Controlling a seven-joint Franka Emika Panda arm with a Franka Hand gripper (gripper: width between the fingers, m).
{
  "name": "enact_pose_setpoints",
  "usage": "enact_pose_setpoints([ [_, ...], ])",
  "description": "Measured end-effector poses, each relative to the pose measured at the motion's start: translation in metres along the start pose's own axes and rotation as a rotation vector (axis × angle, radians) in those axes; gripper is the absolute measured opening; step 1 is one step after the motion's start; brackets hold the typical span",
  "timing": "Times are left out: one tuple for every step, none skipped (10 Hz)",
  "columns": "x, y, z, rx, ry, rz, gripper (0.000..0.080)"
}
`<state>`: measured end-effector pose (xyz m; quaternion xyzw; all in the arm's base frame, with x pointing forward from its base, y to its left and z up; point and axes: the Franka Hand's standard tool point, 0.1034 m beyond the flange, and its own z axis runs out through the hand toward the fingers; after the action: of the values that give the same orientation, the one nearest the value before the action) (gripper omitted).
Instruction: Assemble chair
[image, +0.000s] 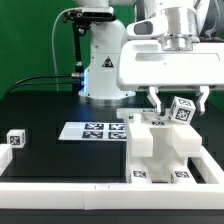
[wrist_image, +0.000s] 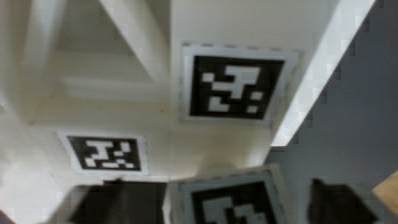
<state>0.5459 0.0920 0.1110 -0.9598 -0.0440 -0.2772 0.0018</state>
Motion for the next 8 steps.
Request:
enact_pose_setpoints([
  [-0.002, -0.001, 0.001, 0.003, -0.015, 0.004, 0.058],
  [0.0, -0.005, -0.002, 0.025, -0.096, 0.03, 0.0636],
  [0.015, -0.007, -0.011, 0.038, -0.106, 0.044, 0.0646],
  [0.014, -0.013, -0.013, 0.066, -0.21, 0.061, 0.0646],
  [0.021, -0.016, -0.015, 0.084, -0.298, 0.069, 0.0646],
  [0.025, -0.012, -0.015, 0.091, -0.364, 0.064, 0.0648],
  [0.023, -0.005, -0.013, 0.098, -0.392, 0.055, 0.0648],
  [0.018, 0.0, -0.013, 0.108, -0.421, 0.057, 0.0648],
])
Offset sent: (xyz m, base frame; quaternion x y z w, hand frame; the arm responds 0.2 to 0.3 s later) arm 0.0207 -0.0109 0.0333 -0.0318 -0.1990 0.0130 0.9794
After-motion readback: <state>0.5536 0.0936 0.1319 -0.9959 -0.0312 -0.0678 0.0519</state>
